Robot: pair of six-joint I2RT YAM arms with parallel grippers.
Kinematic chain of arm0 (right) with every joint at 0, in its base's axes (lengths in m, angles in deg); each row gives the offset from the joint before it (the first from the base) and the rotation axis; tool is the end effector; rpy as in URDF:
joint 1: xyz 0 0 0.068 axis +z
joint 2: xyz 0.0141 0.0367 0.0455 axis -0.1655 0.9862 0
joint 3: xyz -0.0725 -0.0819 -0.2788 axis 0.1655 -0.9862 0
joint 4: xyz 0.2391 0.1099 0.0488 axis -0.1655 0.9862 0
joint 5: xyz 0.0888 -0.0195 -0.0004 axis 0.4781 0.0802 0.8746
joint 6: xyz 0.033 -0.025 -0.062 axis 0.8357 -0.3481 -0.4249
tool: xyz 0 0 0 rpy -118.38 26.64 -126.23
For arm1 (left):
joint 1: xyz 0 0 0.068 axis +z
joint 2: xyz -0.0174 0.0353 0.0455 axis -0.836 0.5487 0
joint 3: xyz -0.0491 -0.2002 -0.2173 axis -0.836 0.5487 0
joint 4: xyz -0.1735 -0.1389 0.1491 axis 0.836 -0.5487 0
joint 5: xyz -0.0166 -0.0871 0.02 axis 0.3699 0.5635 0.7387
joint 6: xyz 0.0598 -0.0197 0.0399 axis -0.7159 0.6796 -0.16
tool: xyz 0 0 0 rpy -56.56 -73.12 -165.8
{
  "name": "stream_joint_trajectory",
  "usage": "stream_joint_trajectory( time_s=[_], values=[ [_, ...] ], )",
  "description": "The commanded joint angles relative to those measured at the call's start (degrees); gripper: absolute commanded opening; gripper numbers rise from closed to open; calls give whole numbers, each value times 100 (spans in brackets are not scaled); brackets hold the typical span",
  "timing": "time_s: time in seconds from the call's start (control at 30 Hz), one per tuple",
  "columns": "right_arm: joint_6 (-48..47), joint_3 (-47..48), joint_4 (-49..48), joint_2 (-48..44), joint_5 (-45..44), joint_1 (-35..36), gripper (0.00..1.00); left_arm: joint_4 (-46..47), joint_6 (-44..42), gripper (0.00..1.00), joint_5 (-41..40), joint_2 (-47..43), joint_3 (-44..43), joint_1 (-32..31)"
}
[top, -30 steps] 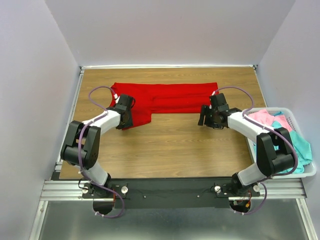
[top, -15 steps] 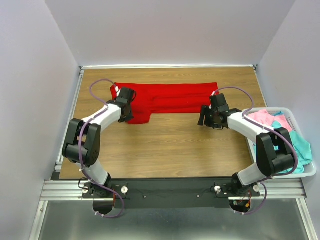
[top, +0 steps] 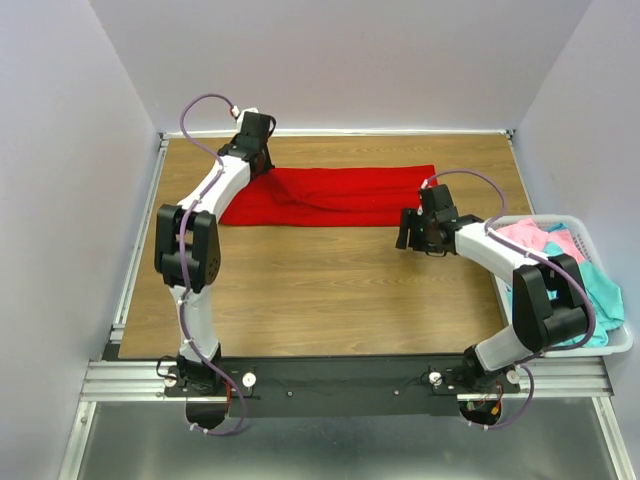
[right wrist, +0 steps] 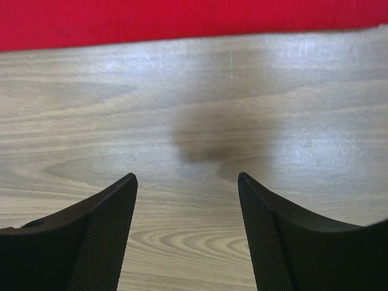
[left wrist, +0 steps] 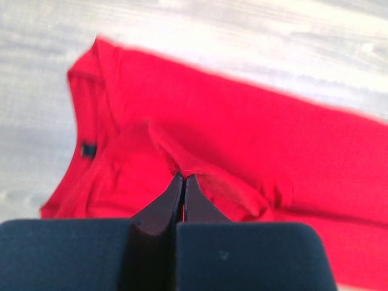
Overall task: Fold and stack the t-shirts
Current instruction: Fold the tshirt
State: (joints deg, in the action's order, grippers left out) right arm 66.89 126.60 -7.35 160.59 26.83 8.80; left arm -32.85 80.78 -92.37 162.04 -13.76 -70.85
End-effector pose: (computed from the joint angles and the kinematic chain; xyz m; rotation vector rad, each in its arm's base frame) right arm 0.3069 0.0994 0.1905 0.0849 2.5557 0.2283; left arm 0.4825 -0.1036 0.2720 -0.3557 2.2660 -0.0243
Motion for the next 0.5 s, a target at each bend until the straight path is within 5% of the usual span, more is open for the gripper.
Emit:
stream_joint_trajectory(
  time_s=[0.0, 0.2, 0.3, 0.43, 0.47],
  values=[
    [-130, 346, -92, 165, 37, 39, 74, -64, -111, 0, -166, 523, -631, 24],
    [-121, 724, -127, 447, 116, 39, 73, 68, -67, 0, -95, 981, -949, 77],
    [-95, 988, -171, 640, 160, 39, 73, 147, -49, 13, -78, 1131, -958, 77],
    [-34, 1287, -268, 886, 362, 39, 73, 331, -32, 72, -60, 931, -809, 86],
    [-25, 1392, -285, 965, 415, 39, 72, 462, -32, 79, -51, 834, -756, 86]
  ],
)
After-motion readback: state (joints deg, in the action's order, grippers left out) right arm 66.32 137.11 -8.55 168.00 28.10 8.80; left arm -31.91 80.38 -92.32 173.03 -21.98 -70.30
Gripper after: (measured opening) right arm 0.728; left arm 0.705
